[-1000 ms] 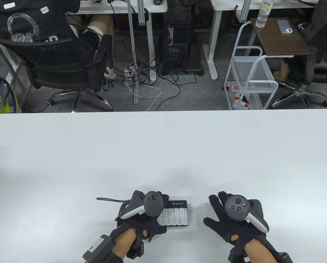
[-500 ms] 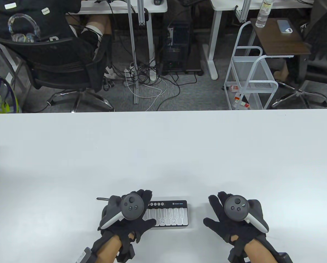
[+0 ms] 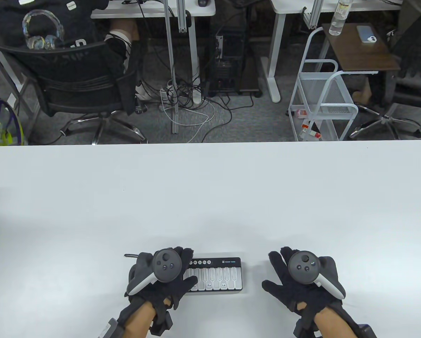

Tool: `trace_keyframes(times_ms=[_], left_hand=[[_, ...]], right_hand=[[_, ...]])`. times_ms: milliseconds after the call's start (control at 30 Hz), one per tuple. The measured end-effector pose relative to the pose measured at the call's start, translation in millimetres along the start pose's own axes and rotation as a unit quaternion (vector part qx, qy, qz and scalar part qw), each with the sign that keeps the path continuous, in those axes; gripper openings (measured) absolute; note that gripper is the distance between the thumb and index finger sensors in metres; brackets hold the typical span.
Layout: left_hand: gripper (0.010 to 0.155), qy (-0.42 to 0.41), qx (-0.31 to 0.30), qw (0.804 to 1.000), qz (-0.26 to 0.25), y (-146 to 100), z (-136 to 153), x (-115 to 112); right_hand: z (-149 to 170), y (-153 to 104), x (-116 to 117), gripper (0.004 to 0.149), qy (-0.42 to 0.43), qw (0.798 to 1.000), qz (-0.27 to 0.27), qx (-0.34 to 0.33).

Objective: Press Re-Fa-La on toy piano

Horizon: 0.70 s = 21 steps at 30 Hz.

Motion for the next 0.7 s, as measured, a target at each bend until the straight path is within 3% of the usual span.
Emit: trace_keyframes(times_ms=[700], left_hand=[[0.068, 0.015, 0.007, 1.0, 0.001, 1.4, -0.8, -0.6]], right_hand=[[1.2, 2.7, 2.3, 0.083, -0.001, 1.0, -0.011, 0.004]])
Point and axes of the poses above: the tracker on the back of each hand, its own z axis roughly to the little-finger side, its own y axis roughly from the wrist to the fingertips, x = y × z, the point moved 1 cm from there along y, roughly from the wrist to the fingertips, and after that the axes turned 4 degrees about -y, right-handed, at the moved point
